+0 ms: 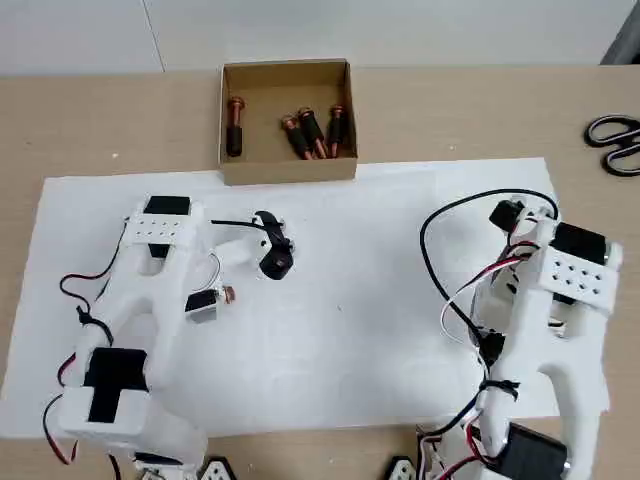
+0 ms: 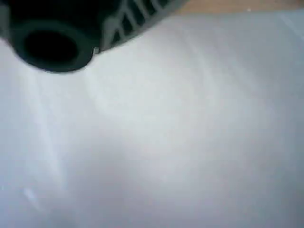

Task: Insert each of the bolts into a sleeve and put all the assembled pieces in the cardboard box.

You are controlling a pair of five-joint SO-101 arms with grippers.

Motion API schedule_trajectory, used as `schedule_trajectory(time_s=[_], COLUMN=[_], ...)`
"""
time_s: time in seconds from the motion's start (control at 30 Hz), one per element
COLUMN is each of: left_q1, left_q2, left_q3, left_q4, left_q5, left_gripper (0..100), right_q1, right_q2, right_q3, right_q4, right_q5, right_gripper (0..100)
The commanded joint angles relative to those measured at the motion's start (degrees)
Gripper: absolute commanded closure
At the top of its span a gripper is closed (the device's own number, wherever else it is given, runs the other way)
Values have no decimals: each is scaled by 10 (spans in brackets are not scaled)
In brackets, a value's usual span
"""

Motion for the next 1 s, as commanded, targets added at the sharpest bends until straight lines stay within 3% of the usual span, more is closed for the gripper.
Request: schedule_trajectory(time_s=[0.0,0.5,0.63,0.97], left_q1=[4,12,16,16], left_q2=[-3,98,103,93], left_q3=[-22,-75,-92,-106], left_q4=[2,-20,-2,37], left_q5=[-5,-4,-4,-5], left_gripper=[948,934,995,994], right_q1=[8,8,8,8], right_q2=[-19,-19,-19,-19], right_q3=[-4,-4,-4,-4], right_q4=[2,2,2,2], right_q5=[4,4,4,4], right_gripper=[995,995,995,995])
